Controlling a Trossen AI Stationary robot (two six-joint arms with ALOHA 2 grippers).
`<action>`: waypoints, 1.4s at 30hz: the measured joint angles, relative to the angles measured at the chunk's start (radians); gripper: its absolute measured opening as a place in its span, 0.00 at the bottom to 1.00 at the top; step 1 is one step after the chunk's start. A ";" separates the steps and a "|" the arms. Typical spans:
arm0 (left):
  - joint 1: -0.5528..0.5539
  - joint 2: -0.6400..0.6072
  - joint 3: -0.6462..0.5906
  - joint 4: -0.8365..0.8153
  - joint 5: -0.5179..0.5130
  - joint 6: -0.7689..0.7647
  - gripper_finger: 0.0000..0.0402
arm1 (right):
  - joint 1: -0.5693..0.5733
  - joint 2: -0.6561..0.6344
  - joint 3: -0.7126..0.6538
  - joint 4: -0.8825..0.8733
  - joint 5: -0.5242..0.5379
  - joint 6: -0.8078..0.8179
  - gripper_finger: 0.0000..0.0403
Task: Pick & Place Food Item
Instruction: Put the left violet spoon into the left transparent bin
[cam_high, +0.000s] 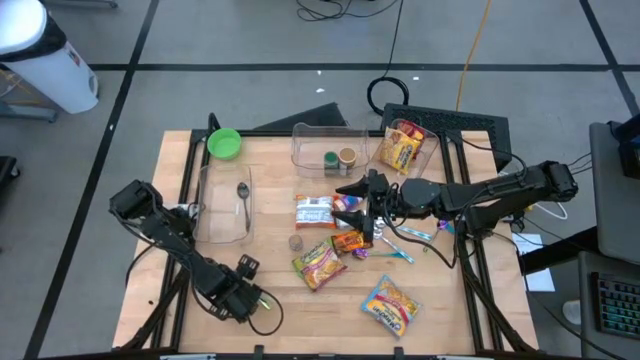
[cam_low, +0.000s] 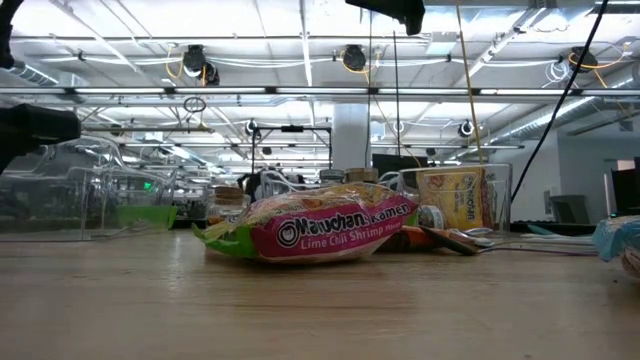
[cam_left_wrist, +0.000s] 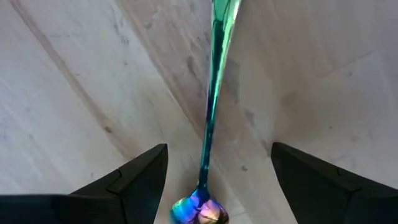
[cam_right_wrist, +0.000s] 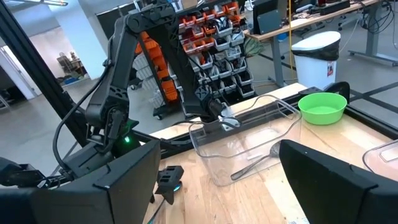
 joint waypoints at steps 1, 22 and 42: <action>0.000 0.000 0.000 0.002 0.000 -0.003 0.73 | 0.000 0.000 0.000 0.000 0.000 0.000 0.79; 0.103 0.000 0.000 -0.002 0.096 -0.022 0.03 | 0.000 0.000 0.000 -0.003 0.000 0.000 0.79; 0.263 -0.216 0.191 -0.179 0.093 -0.280 0.02 | -0.003 -0.047 0.000 0.010 -0.004 -0.123 0.79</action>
